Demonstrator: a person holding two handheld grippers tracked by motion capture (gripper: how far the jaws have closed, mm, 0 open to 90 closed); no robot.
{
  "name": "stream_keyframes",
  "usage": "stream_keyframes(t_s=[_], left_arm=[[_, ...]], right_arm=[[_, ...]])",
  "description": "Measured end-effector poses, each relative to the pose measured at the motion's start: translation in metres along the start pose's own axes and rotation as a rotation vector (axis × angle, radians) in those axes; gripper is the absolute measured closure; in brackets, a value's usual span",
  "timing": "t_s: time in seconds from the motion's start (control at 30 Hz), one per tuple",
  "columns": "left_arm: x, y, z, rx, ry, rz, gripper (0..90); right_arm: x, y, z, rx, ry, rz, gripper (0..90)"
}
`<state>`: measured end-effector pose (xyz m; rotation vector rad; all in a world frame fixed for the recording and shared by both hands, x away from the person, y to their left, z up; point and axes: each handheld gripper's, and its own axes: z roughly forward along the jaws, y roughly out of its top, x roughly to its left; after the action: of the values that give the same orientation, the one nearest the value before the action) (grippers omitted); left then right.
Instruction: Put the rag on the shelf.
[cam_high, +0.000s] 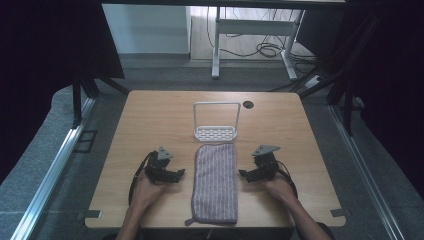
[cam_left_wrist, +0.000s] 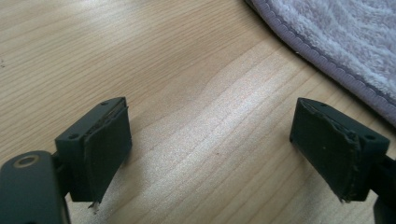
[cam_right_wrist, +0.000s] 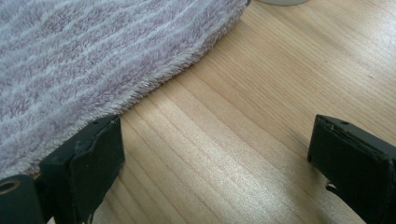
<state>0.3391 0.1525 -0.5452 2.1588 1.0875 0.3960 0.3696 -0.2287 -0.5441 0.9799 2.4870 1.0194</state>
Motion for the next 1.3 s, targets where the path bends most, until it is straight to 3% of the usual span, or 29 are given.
stream_keyframes(t_s=[0.83, 1.0, 1.13, 1.3], left_arm=[[0.0002, -0.0002, -0.0002, -0.004, 0.011, -0.015, 13.1], [0.0008, -0.0001, -0.0004, -0.004, 0.021, -0.025, 12.8], [0.0019, 0.0004, -0.0001, -0.004, 0.016, -0.042, 10.5], [0.0017, 0.0046, -0.0021, -0.022, -0.019, -0.057, 11.4]], right_arm=[[0.0013, 0.001, 0.0002, 0.005, -0.005, 0.012, 3.9], [0.0002, 0.003, -0.0023, 0.011, 0.001, 0.017, 11.8], [-0.002, 0.0034, -0.0048, 0.009, 0.011, 0.062, 13.5], [-0.0043, 0.0063, -0.009, 0.005, 0.009, 0.084, 13.6]])
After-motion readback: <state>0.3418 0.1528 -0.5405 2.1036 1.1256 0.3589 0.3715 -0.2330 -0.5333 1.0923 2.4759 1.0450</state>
